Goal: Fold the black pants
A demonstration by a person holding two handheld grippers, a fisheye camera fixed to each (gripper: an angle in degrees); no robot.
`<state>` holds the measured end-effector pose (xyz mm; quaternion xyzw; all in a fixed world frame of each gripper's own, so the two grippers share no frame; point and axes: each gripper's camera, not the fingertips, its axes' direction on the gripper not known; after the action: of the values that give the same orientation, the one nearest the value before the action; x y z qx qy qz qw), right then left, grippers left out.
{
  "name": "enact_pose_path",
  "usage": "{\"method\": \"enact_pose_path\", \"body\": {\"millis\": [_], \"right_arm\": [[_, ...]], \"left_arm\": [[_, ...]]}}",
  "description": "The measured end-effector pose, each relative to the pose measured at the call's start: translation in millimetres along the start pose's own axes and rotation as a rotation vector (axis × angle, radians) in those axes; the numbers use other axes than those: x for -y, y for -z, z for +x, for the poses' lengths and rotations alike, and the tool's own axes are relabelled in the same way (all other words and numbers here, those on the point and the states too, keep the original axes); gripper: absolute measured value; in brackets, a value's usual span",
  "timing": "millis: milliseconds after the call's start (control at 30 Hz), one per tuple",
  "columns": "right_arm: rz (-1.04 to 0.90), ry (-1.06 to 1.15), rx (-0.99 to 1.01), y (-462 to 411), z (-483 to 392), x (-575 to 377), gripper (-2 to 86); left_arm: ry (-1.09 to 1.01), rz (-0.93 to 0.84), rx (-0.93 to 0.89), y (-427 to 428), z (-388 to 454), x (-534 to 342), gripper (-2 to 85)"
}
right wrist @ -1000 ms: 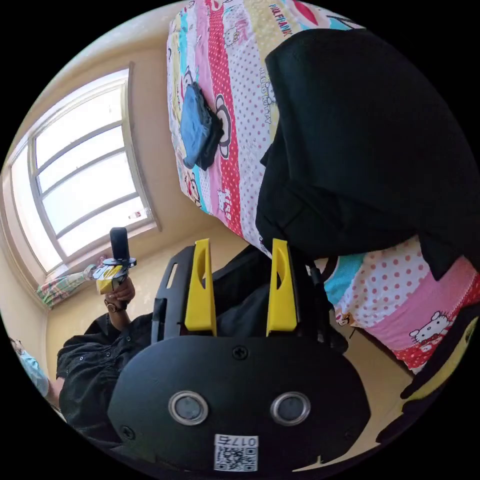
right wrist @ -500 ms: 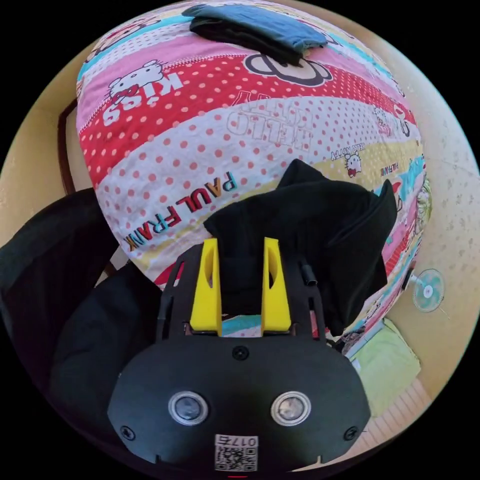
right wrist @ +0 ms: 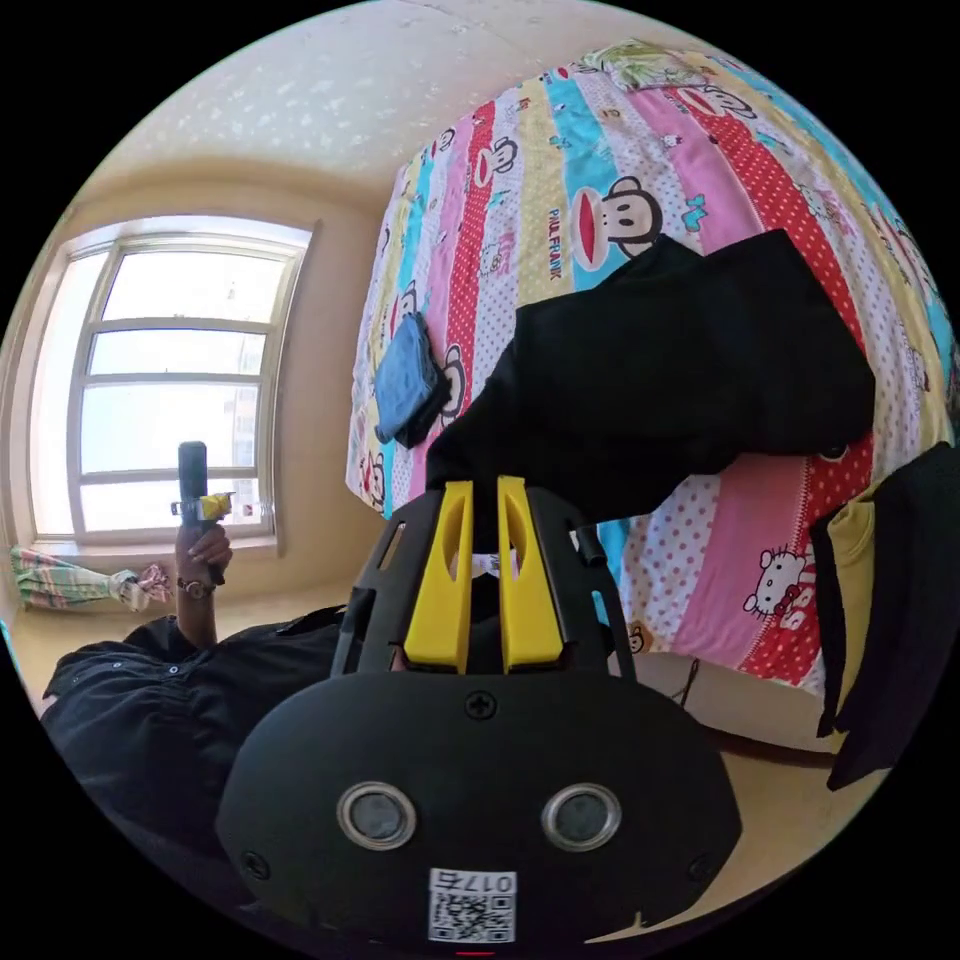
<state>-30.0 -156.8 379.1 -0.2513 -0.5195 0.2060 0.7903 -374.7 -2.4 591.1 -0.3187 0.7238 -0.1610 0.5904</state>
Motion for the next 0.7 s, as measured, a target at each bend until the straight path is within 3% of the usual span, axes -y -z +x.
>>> {"method": "enact_pose_path", "body": {"millis": [200,333,467,567,700], "right_arm": [[0.164,-0.072,0.151,54,54,-74,2.8],[0.165,-0.055,0.171,85,84,-121,2.7],[0.19,-0.034,0.179,118,109,-167,2.6],[0.205,-0.015,0.257,130,138,-195,2.5],[0.236,-0.022,0.344,140,171,-221,2.3]], "left_arm": [[-0.463,-0.355,0.243,-160,69,86,0.4],[-0.682,-0.595,0.205,-286,90,118,13.1],[-0.827,-0.678,0.232,-369,91,119,16.5],[-0.918,-0.765,0.356,-447,76,114,19.0],[-0.939,-0.976,0.412,-576,32,98,19.7]]}}
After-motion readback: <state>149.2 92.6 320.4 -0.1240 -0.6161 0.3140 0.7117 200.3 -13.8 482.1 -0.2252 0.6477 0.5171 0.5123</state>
